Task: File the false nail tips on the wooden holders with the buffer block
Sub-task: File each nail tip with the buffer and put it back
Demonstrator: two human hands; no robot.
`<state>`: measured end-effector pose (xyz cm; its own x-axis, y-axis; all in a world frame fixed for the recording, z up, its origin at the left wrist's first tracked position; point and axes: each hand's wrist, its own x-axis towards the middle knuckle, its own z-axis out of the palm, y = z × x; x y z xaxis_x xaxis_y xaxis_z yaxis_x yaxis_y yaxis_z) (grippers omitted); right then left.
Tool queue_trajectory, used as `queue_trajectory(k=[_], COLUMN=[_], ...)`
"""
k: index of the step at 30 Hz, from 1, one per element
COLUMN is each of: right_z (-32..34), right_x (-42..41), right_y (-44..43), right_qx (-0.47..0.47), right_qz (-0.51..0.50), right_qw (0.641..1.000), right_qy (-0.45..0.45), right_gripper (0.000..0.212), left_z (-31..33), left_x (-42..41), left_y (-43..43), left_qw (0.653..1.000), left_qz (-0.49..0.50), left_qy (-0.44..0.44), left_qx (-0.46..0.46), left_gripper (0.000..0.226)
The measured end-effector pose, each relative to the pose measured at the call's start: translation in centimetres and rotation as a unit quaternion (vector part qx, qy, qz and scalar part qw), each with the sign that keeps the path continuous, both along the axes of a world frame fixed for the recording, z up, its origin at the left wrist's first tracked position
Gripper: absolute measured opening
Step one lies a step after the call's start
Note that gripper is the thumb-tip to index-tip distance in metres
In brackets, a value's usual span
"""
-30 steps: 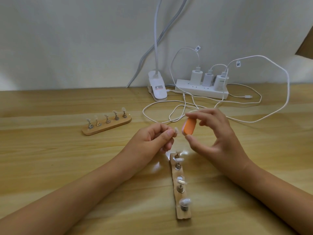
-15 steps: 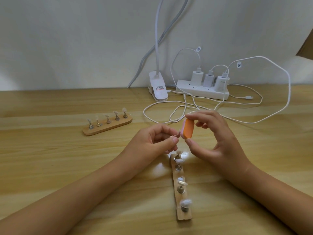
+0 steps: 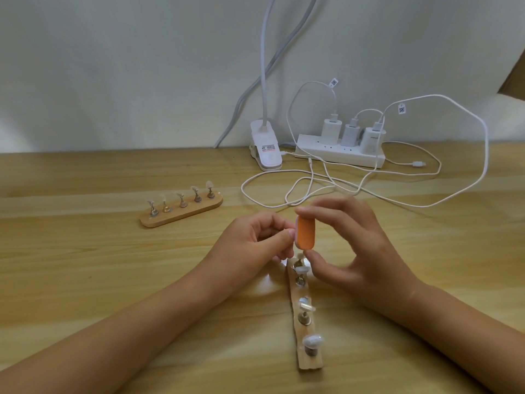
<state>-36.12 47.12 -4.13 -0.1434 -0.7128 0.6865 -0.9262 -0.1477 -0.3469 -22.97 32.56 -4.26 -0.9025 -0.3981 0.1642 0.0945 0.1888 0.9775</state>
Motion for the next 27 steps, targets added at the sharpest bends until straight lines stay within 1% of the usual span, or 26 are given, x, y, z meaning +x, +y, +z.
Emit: queue_trajectory(k=[2, 5, 7, 9, 14, 17, 23, 27], right_z=[0.0, 0.4, 0.6, 0.5, 0.2, 0.1, 0.1, 0.2], right_x=[-0.3, -1.3, -1.8, -1.7, -1.0, -1.0, -1.0, -0.6], right_y=[-0.2, -0.3, -0.2, 0.0, 0.0, -0.1, 0.2, 0.0], right_qx=[-0.009, -0.014, -0.022, -0.024, 0.02, 0.023, 0.01, 0.015], right_qz=[-0.018, -0.058, -0.056, -0.031, 0.055, 0.084, 0.087, 0.077], right_qw=[0.999, 0.984, 0.963, 0.954, 0.963, 0.959, 0.958, 0.972], right_qy=[-0.032, -0.169, -0.263, -0.298, -0.262, -0.271, -0.274, -0.223], right_gripper=[0.044, 0.044, 0.044, 0.044, 0.046, 0.045, 0.051, 0.043], left_z=[0.0, 0.0, 0.0, 0.1, 0.2, 0.0, 0.0, 0.1], left_x=[0.0, 0.0, 0.1, 0.1, 0.2, 0.2, 0.1, 0.2], left_y=[-0.1, 0.0, 0.1, 0.0, 0.0, -0.1, -0.1, 0.0], left_qw=[1.0, 1.0, 1.0, 0.999, 0.999, 0.999, 0.999, 0.999], left_qz=[0.005, 0.001, 0.004, 0.017, 0.033, 0.02, 0.018, 0.008], left_qy=[0.001, 0.015, 0.018, 0.019, 0.025, 0.041, 0.032, 0.043], left_qx=[0.002, -0.002, -0.02, -0.034, -0.007, 0.004, -0.011, -0.025], left_gripper=[0.009, 0.007, 0.011, 0.009, 0.02, 0.012, 0.008, 0.01])
